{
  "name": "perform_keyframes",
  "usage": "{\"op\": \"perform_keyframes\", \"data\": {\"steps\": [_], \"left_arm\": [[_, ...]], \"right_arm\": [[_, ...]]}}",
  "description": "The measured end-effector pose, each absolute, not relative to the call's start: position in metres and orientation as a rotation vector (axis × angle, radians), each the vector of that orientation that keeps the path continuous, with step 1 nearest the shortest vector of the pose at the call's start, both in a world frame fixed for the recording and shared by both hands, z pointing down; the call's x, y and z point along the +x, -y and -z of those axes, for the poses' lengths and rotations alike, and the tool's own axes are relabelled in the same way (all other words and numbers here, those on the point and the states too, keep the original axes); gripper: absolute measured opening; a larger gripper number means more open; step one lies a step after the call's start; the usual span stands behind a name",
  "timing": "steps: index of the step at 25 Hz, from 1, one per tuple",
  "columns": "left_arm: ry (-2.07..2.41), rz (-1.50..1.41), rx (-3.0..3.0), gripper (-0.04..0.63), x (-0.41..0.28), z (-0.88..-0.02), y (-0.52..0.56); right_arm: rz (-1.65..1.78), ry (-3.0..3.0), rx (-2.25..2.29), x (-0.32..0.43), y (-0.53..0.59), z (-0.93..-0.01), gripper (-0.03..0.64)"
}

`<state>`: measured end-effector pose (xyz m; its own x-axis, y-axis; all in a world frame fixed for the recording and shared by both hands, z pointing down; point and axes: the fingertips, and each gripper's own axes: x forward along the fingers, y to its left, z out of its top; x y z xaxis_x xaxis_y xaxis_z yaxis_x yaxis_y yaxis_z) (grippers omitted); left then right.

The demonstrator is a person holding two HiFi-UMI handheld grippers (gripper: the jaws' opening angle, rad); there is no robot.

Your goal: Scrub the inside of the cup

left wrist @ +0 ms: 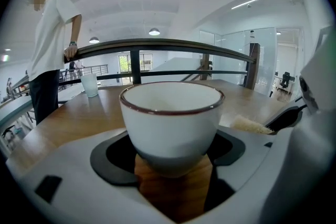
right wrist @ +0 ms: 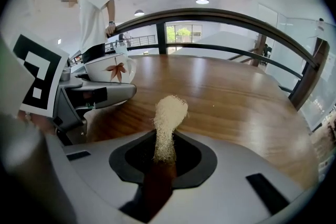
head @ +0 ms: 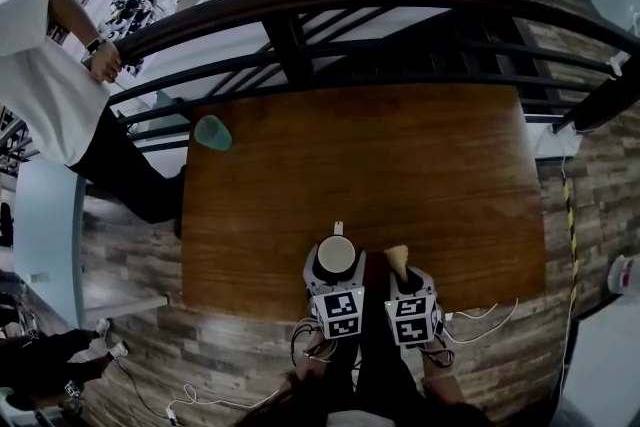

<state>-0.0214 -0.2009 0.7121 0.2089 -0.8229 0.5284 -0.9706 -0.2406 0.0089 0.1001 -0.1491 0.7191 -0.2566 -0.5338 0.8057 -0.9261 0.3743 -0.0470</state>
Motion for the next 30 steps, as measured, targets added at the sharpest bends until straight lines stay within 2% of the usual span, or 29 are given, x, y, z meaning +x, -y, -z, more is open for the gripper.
{"op": "perform_keyframes", "data": {"steps": [10,30], "left_arm": [[1.679,-0.577,2.243,0.388,-0.018,-0.672,0.204],[1.707,-0.600,2.390,0.388,-0.030,-0.602,0.176]], "right_arm": [[-0.630,1.969,1.268,0.100,0.154,-0.694,0.081],[-0.463,2.146,1.283,0.082,0.146,-0.584,0.078]]}}
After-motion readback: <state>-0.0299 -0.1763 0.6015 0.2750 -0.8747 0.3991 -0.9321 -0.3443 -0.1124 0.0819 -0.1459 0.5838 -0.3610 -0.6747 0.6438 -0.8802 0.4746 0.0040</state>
